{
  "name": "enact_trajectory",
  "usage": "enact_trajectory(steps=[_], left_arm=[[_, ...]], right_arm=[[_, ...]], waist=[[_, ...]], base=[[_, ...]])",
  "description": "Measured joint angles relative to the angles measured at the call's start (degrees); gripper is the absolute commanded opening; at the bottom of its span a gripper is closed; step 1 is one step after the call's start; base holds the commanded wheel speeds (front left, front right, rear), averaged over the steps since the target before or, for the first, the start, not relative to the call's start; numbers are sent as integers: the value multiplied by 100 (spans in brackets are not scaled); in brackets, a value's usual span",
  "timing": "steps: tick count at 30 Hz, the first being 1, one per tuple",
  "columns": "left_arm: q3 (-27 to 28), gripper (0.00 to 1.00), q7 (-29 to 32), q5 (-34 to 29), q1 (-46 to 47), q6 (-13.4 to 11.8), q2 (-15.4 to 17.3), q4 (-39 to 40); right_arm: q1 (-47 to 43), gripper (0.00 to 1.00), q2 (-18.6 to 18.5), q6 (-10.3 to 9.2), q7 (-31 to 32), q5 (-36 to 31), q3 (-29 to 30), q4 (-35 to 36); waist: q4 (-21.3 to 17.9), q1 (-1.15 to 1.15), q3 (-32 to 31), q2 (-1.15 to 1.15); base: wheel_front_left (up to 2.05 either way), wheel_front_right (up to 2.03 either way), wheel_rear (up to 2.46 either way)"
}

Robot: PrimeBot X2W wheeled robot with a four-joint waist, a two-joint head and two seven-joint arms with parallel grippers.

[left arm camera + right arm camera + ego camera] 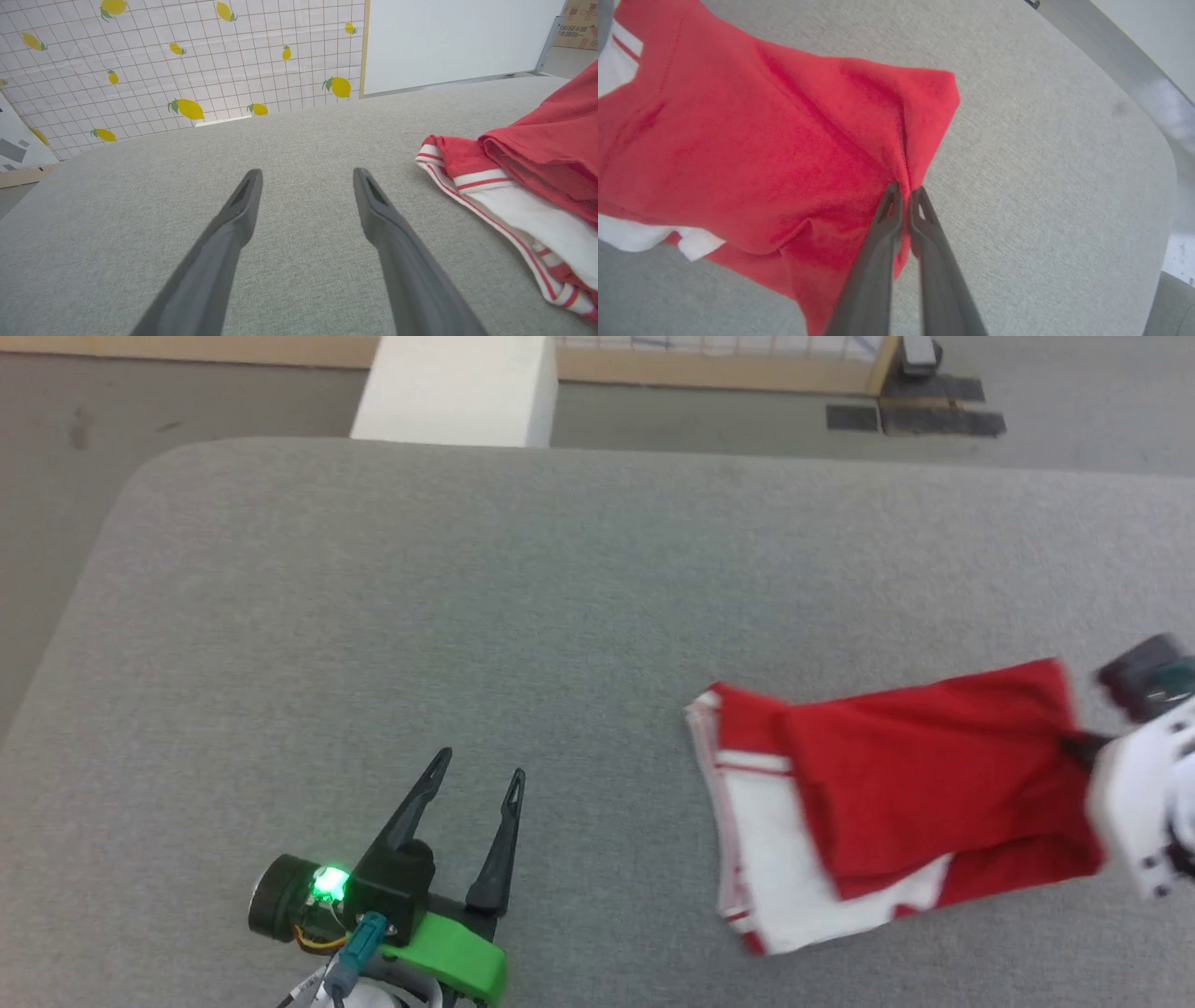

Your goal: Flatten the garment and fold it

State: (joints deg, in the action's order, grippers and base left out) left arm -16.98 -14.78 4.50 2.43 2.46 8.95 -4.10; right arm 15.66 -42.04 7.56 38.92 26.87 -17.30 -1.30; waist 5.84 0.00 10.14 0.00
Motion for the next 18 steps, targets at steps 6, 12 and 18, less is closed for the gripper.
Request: enact_trajectory(steps=[6, 12, 18], left_arm=[[7, 100, 0, -2, 86, 11, -15, 151], [-4, 100, 0, -58, 277, 66, -29, 287], [38, 100, 0, -99, 378, 108, -21, 352]], right_arm=[[27, 0, -549, 1, -530, -21, 435, -550], [3, 0, -1155, 2, -995, -183, 849, -1337], [-248, 0, -1592, 3, -1446, -327, 1337, -2232]], waist=[[-134, 0, 328, 0], [-170, 0, 657, 0], [-123, 0, 948, 0]], base=[[0, 0, 0], [0, 0, 0], [0, 0, 0]])
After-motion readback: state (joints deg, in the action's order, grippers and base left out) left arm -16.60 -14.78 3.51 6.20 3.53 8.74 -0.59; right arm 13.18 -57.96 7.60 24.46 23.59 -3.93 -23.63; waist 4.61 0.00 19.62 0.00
